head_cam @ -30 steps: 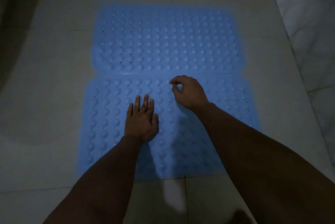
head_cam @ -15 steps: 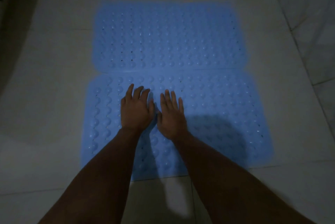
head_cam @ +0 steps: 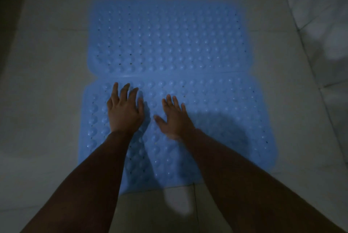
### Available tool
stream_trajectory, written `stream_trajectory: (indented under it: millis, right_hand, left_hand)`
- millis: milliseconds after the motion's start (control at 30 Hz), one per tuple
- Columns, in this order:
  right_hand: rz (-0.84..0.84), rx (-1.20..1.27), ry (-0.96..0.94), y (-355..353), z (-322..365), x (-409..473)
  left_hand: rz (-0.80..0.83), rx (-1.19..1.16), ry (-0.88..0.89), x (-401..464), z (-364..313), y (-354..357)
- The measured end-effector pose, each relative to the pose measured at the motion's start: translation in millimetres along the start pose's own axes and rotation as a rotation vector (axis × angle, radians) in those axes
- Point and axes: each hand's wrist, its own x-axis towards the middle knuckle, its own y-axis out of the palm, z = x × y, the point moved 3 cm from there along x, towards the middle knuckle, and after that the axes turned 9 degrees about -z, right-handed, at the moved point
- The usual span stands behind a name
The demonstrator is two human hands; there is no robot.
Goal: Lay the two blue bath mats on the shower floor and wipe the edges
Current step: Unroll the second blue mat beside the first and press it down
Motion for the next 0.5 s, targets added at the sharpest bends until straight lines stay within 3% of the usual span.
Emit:
stream_trajectory:
  millis: [67,200,400,500]
  right_hand:
    - [0.143,0.143,0.087,-41.8,-0.1,22.6]
    - [-0.084,0.204,0.160,-123.2,-18.8,58.3]
    - [-0.280,0.206,0.152,-161.3,-70.9,51.4]
    - [-0.346,0.206,0.115,-156.5,-98.9,45.6]
  left_hand:
    - [0.006,-0.016,-0.019,1.5,-9.2,-4.7]
    - [0.032,-0.046,-0.025,7.0,-41.1,1.2]
    - [0.063,-0.161,0.250,-25.7,-124.8,40.0]
    - [0.177,-0.149,0.373,-54.4,-154.4,69.7]
